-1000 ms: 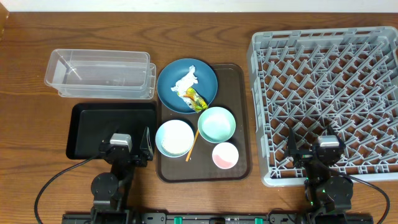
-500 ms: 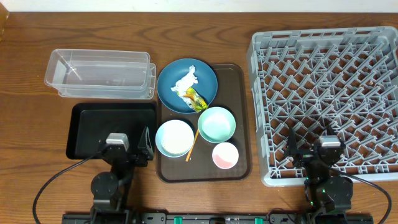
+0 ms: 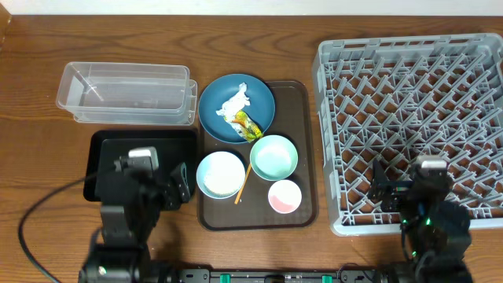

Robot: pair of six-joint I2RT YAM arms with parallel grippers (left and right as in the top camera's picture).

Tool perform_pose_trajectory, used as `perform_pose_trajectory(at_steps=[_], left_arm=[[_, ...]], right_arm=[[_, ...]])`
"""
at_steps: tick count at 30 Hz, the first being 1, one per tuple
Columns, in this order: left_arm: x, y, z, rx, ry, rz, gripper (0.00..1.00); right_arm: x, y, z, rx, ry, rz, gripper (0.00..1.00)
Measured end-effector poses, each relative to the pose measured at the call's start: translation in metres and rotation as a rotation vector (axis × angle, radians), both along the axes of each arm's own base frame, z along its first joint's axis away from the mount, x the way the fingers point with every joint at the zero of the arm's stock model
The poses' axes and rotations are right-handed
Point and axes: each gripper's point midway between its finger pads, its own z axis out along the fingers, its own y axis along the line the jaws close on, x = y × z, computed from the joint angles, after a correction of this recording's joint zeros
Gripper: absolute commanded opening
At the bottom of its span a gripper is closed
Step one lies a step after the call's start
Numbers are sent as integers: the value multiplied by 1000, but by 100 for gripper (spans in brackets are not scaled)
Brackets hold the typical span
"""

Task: Sort waste into correct bins and load items into the dishwasher rack
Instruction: 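Grasp the white crumpled tissue on the blue plate with the left gripper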

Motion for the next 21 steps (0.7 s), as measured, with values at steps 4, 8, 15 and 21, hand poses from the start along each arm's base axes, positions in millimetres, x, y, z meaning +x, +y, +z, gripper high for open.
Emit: perform_pose_trajectory(at_steps=[4, 8, 15, 21], left_arm=[[-3, -10, 13, -38, 203, -40, 83], [-6, -20, 24, -81, 393, -75, 83], [13, -28, 20, -111, 488, -95, 83], [50, -30, 28, -121, 371, -97, 82]], right_arm=[[-2, 1, 4, -10, 176, 7, 99], [-1, 3, 8, -15, 327, 14, 99], [5, 4, -6, -26, 490, 15, 99], [7, 5, -10, -23, 507, 20, 99]])
